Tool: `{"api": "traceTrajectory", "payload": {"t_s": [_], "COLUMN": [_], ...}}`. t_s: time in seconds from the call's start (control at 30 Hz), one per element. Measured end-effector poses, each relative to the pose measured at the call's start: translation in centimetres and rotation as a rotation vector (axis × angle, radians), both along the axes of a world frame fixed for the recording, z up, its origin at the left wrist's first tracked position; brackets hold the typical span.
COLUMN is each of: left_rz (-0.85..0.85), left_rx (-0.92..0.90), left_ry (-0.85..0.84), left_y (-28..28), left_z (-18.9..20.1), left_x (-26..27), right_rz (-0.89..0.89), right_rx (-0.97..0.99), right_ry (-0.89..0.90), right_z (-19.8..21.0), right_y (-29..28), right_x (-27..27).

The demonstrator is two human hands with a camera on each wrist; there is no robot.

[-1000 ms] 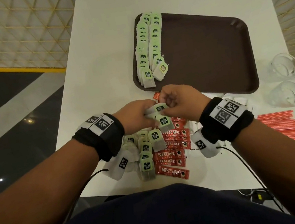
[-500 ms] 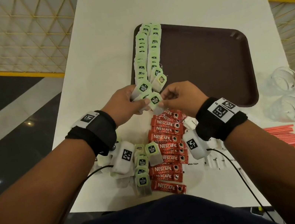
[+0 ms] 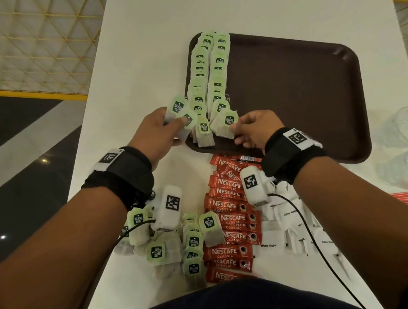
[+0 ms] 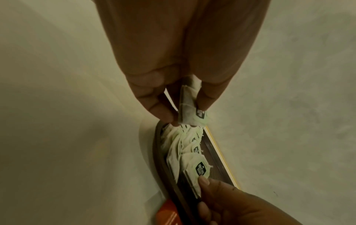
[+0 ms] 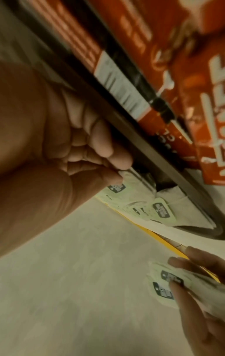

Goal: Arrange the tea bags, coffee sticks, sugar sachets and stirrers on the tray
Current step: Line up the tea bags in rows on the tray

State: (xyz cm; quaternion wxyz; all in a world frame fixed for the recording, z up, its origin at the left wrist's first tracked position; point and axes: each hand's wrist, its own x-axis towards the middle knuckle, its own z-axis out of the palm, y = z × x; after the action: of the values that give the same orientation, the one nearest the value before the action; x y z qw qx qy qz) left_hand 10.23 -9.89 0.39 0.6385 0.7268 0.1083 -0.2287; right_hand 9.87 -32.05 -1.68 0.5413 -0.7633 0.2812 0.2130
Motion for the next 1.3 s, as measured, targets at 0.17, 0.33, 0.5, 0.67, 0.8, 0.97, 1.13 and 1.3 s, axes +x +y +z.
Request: {"api": "traceTrajectory", "payload": {"t_s": [0.17, 0.33, 0.5, 0.67, 0.8, 0.97, 1.13, 1.3], "left_rz": [0.024, 0.000, -0.022, -0.112, -0.103, -0.135, -0.295, -0.465], "left_rx": [0.041, 0.026, -0.037, -0.050, 0.026, 0.343, 0.427, 0.608], "left_ry": [-0.058, -0.042, -0.055, -0.074, -0.078, -0.188, -0.190, -0.283], "left_y": [-0.5, -0.8, -1.9, -3.3, -3.3, -2.0, -2.2, -3.3], "left_z": [-0.5, -0.4, -0.4, -0.7, -0.7, -0.7, -0.6, -0.1], "left_x": [0.3, 0.4, 0.5, 0.2, 0.4, 1.0, 0.8, 0.5], "right_rz": [0.100, 0.126, 0.188, 0.227, 0.139, 0.088, 0.049, 0.101], "right_rx": [-0.098, -0.228, -0.199, 0.022, 0.028, -0.004, -0.072, -0.151], "right_ry": [-0.059, -0.144, -0.294, -0.282, -0.208, -0.129, -0.111, -0.101], "right_z": [-0.4, -0.9, 0.6, 1.8, 1.0, 0.2, -0.6, -0.7], "right_y": [0.7, 0.8, 0.9, 1.2, 0.3, -0.2, 0.6, 1.2], "right_x": [1.0, 1.4, 0.6, -0.2, -0.3, -0.5, 0.3, 1.1]}}
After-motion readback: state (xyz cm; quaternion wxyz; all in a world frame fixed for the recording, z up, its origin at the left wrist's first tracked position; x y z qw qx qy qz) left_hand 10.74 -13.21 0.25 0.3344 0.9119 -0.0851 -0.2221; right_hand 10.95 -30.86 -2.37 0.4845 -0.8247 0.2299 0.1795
